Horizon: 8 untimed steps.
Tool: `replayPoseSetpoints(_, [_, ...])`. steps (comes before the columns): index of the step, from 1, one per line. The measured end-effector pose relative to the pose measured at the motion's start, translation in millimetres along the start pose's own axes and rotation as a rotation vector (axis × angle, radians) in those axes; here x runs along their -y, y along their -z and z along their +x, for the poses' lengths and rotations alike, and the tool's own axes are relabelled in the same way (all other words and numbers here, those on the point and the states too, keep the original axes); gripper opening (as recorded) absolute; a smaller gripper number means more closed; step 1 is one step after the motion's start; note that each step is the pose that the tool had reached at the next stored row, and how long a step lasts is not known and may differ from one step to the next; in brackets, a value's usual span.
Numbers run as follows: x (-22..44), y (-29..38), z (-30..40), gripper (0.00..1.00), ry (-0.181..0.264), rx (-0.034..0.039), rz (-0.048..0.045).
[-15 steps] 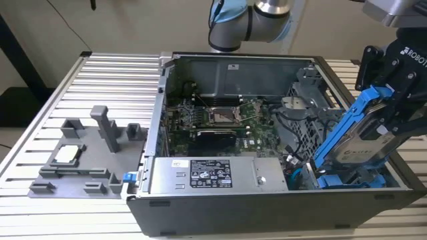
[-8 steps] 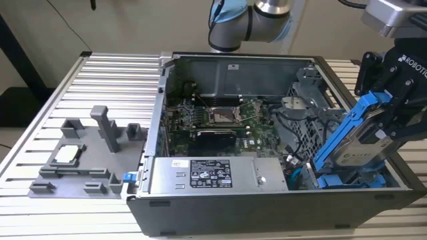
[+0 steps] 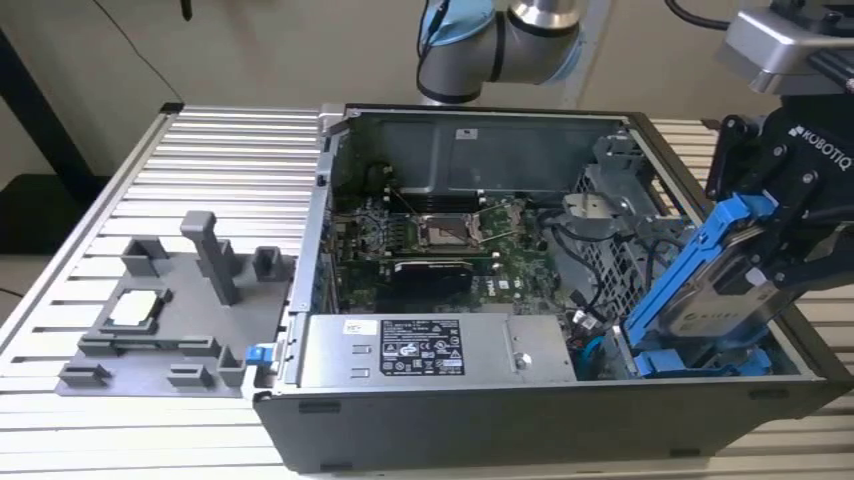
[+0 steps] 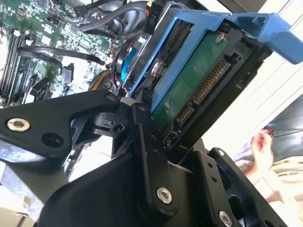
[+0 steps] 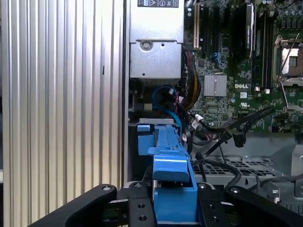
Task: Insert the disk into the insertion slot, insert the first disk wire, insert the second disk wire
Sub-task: 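Insert the disk into the insertion slot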
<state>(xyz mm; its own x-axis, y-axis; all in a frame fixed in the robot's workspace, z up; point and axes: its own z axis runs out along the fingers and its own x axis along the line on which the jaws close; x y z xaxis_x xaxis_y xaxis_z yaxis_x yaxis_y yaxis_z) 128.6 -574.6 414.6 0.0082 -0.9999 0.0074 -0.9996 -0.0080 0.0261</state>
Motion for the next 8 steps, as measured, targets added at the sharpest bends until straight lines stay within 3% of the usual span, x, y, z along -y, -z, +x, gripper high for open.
replayPoseSetpoints(8, [0.3,-10.3,-2.3,0.33,0.000,-0.0002,0.0000])
